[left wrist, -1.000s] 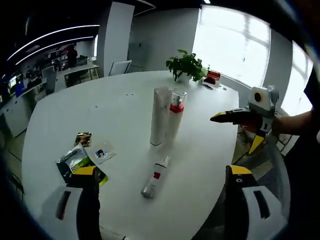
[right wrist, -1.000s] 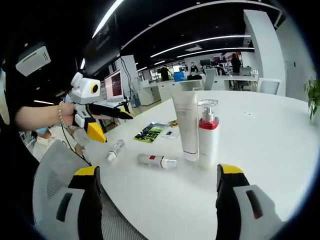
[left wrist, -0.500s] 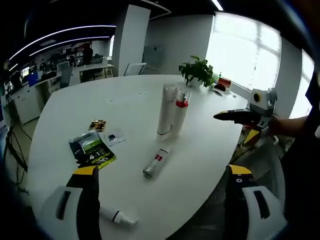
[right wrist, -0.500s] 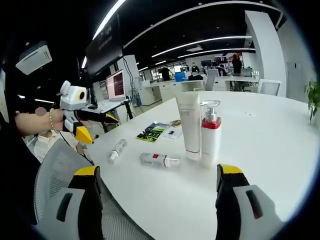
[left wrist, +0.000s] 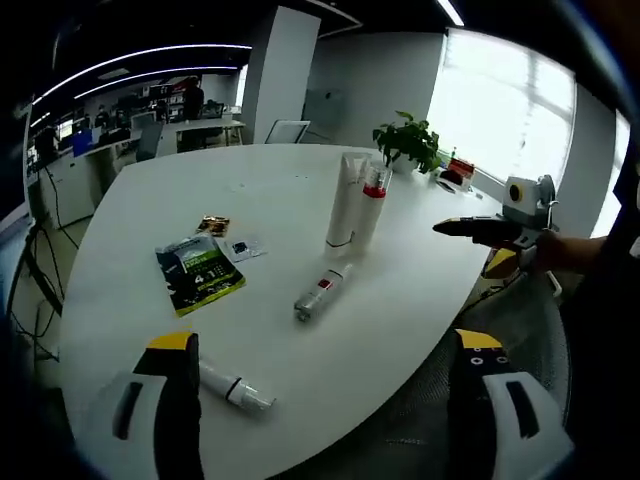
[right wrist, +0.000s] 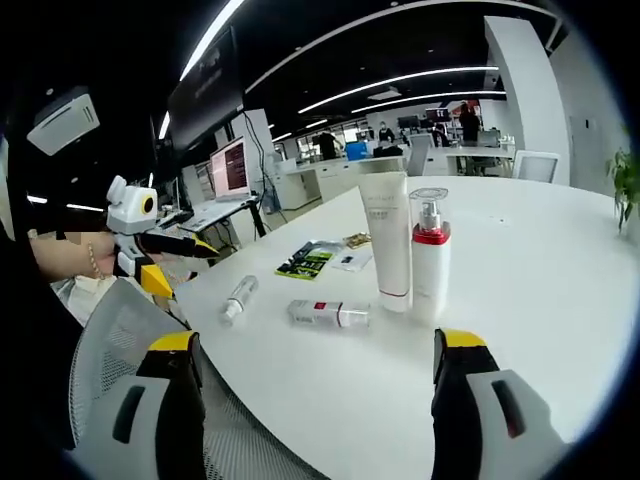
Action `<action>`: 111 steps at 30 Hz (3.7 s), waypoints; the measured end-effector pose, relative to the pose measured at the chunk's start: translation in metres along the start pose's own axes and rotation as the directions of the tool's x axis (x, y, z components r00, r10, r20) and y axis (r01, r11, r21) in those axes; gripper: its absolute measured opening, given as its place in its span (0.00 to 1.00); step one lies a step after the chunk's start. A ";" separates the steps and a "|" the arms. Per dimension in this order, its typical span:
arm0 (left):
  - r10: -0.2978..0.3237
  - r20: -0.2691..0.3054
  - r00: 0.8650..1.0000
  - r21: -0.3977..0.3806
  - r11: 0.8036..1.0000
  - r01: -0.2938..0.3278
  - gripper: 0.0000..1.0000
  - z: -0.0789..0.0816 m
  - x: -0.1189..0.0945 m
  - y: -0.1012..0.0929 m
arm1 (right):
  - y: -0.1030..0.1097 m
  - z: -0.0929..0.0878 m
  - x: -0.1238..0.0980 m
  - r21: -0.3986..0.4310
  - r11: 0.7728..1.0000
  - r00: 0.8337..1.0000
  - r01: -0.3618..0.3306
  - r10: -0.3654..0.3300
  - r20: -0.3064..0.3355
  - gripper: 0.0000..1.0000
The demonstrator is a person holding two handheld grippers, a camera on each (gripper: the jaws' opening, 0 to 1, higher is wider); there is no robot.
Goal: Arrange the skincare products in the storage area until every visible bottle or jar stands upright without overlapping.
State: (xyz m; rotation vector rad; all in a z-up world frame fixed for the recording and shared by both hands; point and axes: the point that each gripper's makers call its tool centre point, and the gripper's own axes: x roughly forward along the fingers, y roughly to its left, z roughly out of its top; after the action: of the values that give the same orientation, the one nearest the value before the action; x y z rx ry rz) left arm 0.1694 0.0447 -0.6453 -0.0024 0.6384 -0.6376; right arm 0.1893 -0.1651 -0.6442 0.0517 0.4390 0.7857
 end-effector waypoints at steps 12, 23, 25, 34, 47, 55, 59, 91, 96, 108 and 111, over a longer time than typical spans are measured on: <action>-0.010 -0.021 1.000 0.006 1.000 0.011 0.96 -0.005 0.004 0.000 | -0.001 0.000 0.001 -0.005 1.000 1.000 0.007 -0.007 0.002 0.96; -0.050 -0.091 0.995 0.086 0.995 0.058 0.94 0.001 0.029 -0.006 | -0.003 -0.002 0.001 0.005 1.000 1.000 0.013 -0.013 0.001 0.96; -0.059 -0.109 0.992 0.095 0.993 0.069 0.93 0.000 0.036 -0.004 | -0.002 -0.002 0.001 0.004 1.000 1.000 0.011 -0.011 0.003 0.96; -0.086 -0.212 0.973 0.150 0.981 0.120 0.88 -0.004 0.066 -0.001 | -0.003 -0.002 0.000 0.010 1.000 1.000 0.019 -0.019 0.007 0.95; -0.090 -0.365 0.927 0.260 0.946 0.194 0.76 -0.006 0.107 0.001 | -0.007 -0.001 -0.001 0.022 0.999 0.999 0.037 -0.038 0.014 0.95; -0.075 -0.455 0.888 0.332 0.910 0.247 0.69 -0.012 0.131 0.001 | -0.011 -0.001 -0.001 0.032 0.998 0.998 0.052 -0.052 0.018 0.94; -0.065 -0.485 0.872 0.358 0.895 0.266 0.65 -0.013 0.142 0.005 | -0.011 -0.001 -0.001 0.036 0.998 0.998 0.055 -0.056 0.016 0.94; -0.019 -0.671 0.741 0.437 0.798 0.415 0.31 -0.026 0.175 0.007 | -0.013 -0.007 0.000 0.062 0.997 0.998 0.056 -0.056 -0.011 0.93; -0.008 -0.674 0.738 0.452 0.787 0.421 0.27 -0.029 0.177 0.008 | -0.013 -0.008 0.000 0.062 0.996 0.998 0.059 -0.058 -0.013 0.93; 0.003 -0.640 0.768 0.481 0.781 0.397 0.23 -0.024 0.181 0.009 | -0.014 -0.007 0.001 0.067 0.996 0.998 0.057 -0.057 -0.008 0.93; 0.013 -0.615 0.788 0.480 0.800 0.361 0.22 -0.023 0.182 0.012 | -0.014 -0.007 0.001 0.069 0.996 0.998 0.055 -0.054 -0.010 0.93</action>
State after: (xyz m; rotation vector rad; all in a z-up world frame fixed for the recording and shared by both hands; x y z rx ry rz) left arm 0.2759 -0.0427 -0.7670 0.7535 1.0387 -1.0250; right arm 0.1959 -0.1753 -0.6540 0.1006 0.4735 0.7170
